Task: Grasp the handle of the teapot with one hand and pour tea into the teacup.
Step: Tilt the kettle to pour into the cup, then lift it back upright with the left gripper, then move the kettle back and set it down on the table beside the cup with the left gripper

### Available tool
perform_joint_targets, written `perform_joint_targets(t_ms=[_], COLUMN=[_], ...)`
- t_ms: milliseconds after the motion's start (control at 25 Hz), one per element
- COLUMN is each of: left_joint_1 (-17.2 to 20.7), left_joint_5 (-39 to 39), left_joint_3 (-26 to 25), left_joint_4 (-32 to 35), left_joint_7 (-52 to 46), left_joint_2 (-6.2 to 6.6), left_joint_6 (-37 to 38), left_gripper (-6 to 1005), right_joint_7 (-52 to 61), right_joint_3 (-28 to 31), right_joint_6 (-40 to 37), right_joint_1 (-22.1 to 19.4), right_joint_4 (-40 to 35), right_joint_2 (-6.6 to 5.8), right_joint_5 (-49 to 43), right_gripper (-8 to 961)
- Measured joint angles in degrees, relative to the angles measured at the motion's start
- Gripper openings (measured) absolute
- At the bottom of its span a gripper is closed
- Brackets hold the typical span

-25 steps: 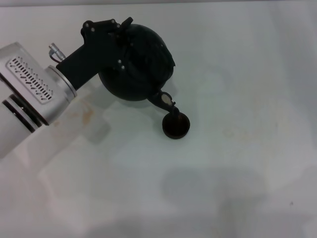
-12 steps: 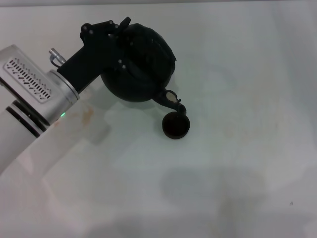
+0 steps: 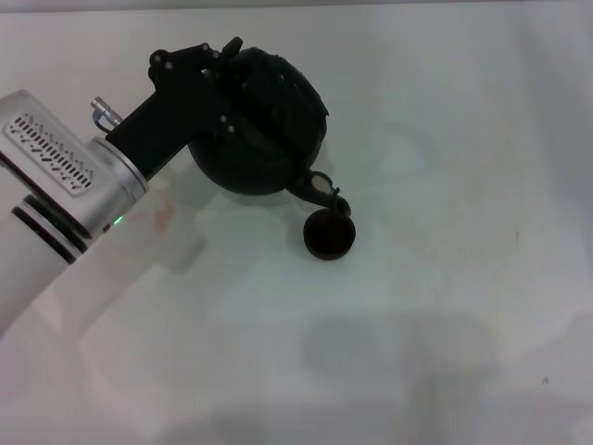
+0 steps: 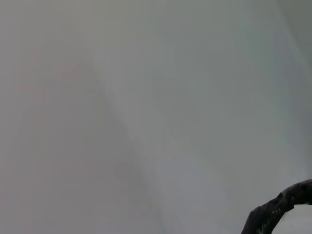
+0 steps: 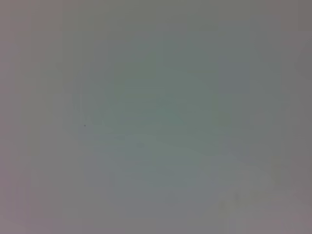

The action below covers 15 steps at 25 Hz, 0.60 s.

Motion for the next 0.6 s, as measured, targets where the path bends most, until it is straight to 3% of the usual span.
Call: perform_joint_targets(t_ms=[360,600], left_joint_1=[3.8,7.0], left_joint_5=[-0.1,-0.2], left_joint_3=[-11.0,-15.6], left_joint_4=[-2.6,-3.8], left_joint_7=[-0.8,-5.9], left_joint_2=[-0.03,-0.03], left_joint_6=[1.9,3.6], left_gripper=[176,184], right_joint_7=[0.1,0.3], right_joint_3=[0.1,0.3], right_joint_6=[-0.5,-0.6], right_joint_1=[-0.1,-0.2], right_joint_4=[0.1,0.0], right_joint_2=[0.0,0.0], right_joint_5=[0.0,0.0], right_gripper=[867,867])
